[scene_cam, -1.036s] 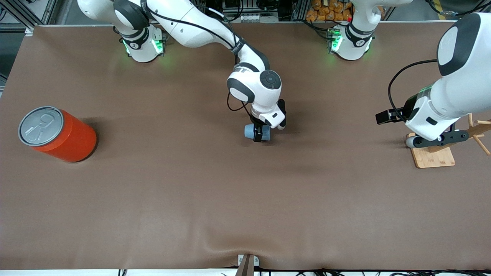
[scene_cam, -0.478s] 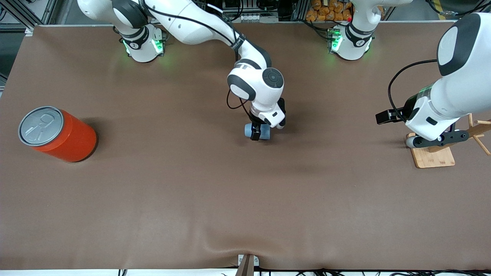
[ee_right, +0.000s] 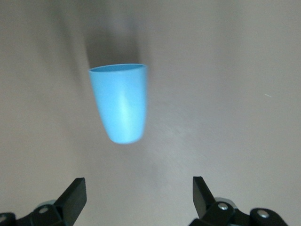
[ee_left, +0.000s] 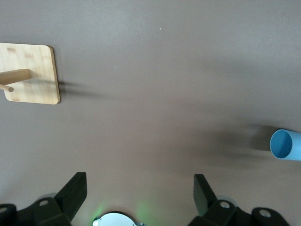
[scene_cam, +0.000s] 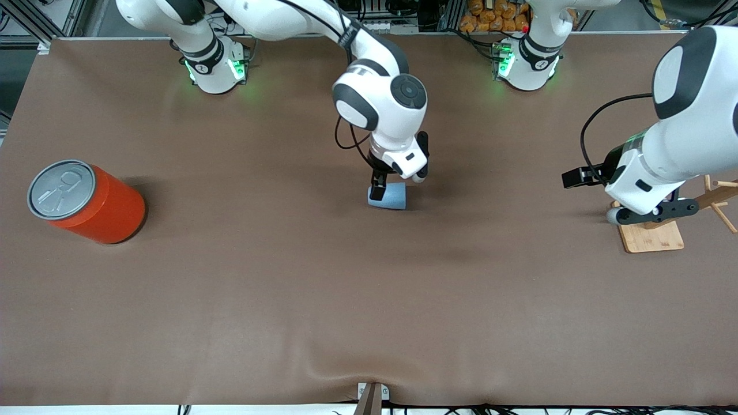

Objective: Flip cup
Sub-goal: 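Lower the cup on its side and open the right gripper, then withdraw the right gripper while the left gripper reaches the cup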

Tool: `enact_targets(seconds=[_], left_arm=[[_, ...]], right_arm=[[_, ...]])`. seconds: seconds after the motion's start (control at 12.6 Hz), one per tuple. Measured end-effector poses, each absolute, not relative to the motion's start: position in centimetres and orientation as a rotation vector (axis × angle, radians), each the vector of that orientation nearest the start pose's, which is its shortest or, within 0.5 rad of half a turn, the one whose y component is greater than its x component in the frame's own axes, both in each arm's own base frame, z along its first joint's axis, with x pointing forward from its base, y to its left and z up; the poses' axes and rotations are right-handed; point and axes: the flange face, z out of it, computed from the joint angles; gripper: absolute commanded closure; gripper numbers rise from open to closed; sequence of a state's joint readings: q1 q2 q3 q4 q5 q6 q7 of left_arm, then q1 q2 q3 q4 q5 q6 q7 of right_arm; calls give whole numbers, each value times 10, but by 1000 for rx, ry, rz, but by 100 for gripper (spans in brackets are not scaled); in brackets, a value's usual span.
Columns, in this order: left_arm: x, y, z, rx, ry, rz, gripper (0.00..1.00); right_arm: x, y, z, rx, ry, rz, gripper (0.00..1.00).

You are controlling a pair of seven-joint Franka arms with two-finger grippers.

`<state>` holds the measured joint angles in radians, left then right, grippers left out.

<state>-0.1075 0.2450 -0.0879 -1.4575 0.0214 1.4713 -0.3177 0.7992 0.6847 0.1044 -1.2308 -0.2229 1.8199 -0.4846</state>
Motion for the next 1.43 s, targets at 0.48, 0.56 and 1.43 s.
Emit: enact_targets(seconds=[0.48, 0.56, 1.43], left_arm=[[621, -128, 483, -3186, -276, 417, 0], [625, -130, 470, -3216, -296, 446, 0], [628, -219, 310, -3300, -402, 610, 0]], right_arm=[[626, 364, 468, -2820, -1669, 39, 0], [651, 317, 475, -2866, -1564, 23, 0], [673, -20, 598, -2967, -841, -97, 0]])
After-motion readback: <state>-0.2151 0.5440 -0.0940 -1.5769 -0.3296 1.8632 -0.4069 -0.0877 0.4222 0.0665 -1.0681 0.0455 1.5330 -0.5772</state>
